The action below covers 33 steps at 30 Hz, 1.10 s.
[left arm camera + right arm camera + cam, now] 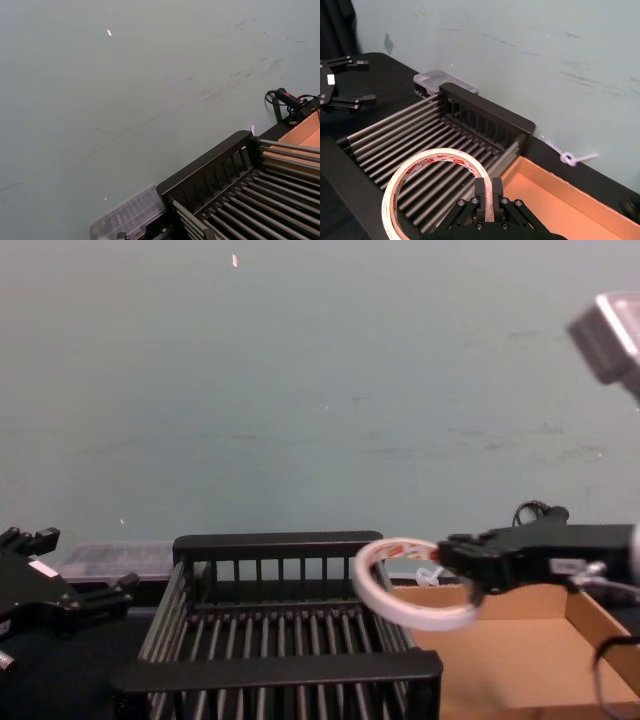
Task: Pick up the white tape and place it into the black box , Pick up the silver tape and place it into the brown box.
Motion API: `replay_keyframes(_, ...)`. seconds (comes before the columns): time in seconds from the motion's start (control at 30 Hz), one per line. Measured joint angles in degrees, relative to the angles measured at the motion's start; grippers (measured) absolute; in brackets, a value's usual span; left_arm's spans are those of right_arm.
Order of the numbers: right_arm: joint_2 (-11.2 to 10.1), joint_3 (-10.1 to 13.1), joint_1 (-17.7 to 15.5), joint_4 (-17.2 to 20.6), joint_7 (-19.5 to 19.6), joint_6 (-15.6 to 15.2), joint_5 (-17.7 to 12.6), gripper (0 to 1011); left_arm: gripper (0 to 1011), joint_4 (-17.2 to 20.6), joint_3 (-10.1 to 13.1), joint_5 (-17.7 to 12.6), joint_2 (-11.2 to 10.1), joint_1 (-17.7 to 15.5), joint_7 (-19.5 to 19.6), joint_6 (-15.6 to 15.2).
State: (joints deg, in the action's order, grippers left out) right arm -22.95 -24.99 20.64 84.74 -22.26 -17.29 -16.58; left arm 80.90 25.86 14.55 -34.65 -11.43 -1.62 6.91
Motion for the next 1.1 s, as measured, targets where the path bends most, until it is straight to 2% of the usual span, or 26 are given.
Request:
replay_keyframes(0.33,4.9,-3.9,5.8,-7.3,-1.3,0.7,3.0,88,1001,0.0,0.0,0.0,0.0,0.0,0.0,0.0)
replay_keyframes(0.63,8.2,-5.8,9.1,-12.4,-1.7,1.1,5.2,88,1001,0.0,0.0,0.0,0.0,0.0,0.0,0.0)
replay_keyframes(1.1,7.9,-5.7,8.8,-11.9,-1.7,1.2,5.1,88,1001,0.0,0.0,0.0,0.0,0.0,0.0,0.0)
